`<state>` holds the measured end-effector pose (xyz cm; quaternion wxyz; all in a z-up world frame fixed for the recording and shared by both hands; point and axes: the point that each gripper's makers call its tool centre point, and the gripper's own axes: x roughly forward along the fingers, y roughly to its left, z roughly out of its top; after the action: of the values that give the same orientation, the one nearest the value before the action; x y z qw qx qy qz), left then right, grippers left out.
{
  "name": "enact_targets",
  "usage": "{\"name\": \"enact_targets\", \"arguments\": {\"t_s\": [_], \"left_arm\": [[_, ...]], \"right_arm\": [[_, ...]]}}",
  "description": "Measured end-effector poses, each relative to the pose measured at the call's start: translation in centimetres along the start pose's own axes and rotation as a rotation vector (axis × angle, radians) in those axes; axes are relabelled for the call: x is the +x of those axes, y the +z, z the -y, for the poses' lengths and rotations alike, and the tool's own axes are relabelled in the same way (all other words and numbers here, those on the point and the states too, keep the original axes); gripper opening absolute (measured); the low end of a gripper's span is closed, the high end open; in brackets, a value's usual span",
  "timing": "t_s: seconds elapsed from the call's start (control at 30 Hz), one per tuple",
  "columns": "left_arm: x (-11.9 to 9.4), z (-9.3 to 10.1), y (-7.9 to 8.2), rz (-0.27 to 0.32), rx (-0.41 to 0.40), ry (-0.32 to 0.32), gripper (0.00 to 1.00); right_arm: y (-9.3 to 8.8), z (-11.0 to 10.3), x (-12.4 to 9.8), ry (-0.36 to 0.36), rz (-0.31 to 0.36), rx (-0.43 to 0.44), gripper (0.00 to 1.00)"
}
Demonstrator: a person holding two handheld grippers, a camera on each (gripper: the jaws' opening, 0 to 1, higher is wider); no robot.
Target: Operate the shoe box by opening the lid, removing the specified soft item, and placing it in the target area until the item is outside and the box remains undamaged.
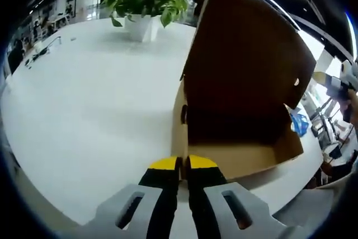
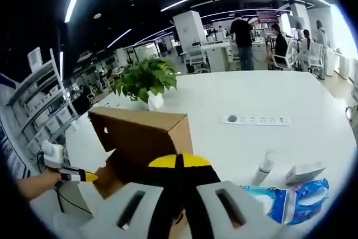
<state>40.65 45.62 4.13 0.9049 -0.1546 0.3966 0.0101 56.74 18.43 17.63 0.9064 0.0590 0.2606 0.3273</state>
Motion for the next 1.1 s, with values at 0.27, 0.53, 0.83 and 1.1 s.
{"name": "enact_targets", "arguments": {"t_s": [0.27, 0.53, 0.83, 1.1], "left_arm": [[-0.1, 0.1, 0.0, 0.02, 0.014, -0.014, 0.03], [-0.7, 0.1, 0.3, 0.04, 0.053, -0.023, 0.06], [-2.7, 0.0, 2.7, 0.098, 0.083, -0.02, 0.12], [-4.7, 1.1, 6.3, 0.199, 0.132, -0.035, 0.16]], "right_arm": [[-0.8, -0.4, -0.9, -0.009, 0.021, 0.03, 0.0], [-1.7, -1.0, -1.6, -0.018, 0.032, 0.009, 0.0], [-2.5, -1.5, -2.3, -0.027, 0.038, -0.031, 0.0], [-3.6, -1.8, -2.9, -0.026, 0.036, -0.064, 0.0]]}}
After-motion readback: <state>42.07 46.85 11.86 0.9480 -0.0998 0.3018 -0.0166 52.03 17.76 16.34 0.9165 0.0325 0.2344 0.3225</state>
